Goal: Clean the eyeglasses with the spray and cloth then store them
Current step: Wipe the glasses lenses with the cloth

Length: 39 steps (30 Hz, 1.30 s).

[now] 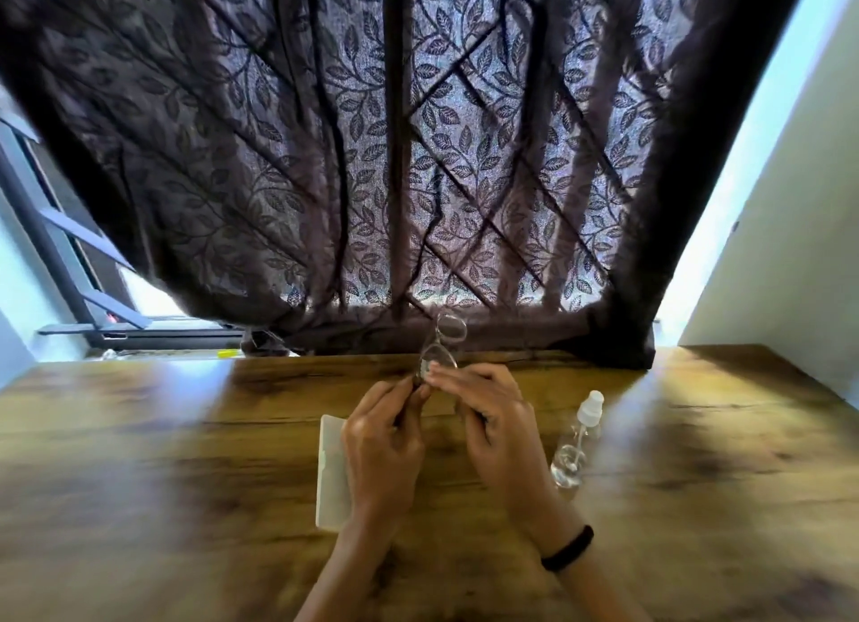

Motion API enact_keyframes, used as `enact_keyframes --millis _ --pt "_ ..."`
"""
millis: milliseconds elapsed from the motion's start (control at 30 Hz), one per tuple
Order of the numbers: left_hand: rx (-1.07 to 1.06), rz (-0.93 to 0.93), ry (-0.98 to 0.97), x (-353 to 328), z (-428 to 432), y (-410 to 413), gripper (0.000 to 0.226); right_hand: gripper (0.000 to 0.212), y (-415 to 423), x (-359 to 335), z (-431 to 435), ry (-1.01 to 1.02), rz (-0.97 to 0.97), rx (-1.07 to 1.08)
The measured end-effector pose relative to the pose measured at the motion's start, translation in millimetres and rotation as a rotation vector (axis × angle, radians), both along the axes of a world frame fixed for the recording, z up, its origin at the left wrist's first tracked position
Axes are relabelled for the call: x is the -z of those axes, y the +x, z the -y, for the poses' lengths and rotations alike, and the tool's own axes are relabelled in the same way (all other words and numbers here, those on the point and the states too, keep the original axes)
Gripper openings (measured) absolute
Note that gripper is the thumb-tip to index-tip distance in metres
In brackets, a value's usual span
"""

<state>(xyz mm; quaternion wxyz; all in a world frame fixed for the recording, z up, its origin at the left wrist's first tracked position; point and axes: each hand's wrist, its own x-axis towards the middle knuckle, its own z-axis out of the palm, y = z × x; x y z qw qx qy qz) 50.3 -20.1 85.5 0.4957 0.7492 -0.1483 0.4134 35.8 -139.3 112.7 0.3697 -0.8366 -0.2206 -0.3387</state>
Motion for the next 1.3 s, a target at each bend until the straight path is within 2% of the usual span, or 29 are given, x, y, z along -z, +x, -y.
enact_keyframes --millis 167,300,600,700,800,933,1167,1300 --pt "0.021 0.027 -0.022 3.7 -0.3 -0.9 0.011 0.043 5.4 5.8 10.8 0.077 0.009 0.053" --pt "0.056 0.022 -0.029 6.5 1.1 -2.5 0.012 0.036 16.2 -3.9 12.1 0.037 -0.026 0.08" --pt "-0.016 0.044 -0.038 8.6 -1.6 -1.3 0.013 0.039 -4.8 5.7 -1.8 0.019 0.004 -0.039" --pt "-0.01 0.055 -0.025 7.8 -2.1 -4.0 0.01 0.039 -5.2 11.8 7.6 0.045 0.019 0.0" --pt "0.017 0.027 -0.066 8.0 -6.6 -3.4 0.017 0.036 2.0 10.7 20.0 0.054 0.017 0.08" --pt "0.049 0.027 -0.025 7.5 -9.6 -7.5 0.019 0.029 25.3 -4.6 35.6 0.149 0.06 0.174" --pt "0.077 0.005 -0.045 9.9 -5.1 -14.8 0.023 0.025 49.8 -19.1 33.1 0.119 -0.072 0.1" --pt "0.082 0.013 -0.068 7.5 -2.8 -15.9 0.023 0.026 42.0 -16.3 23.5 0.085 -0.037 0.052"
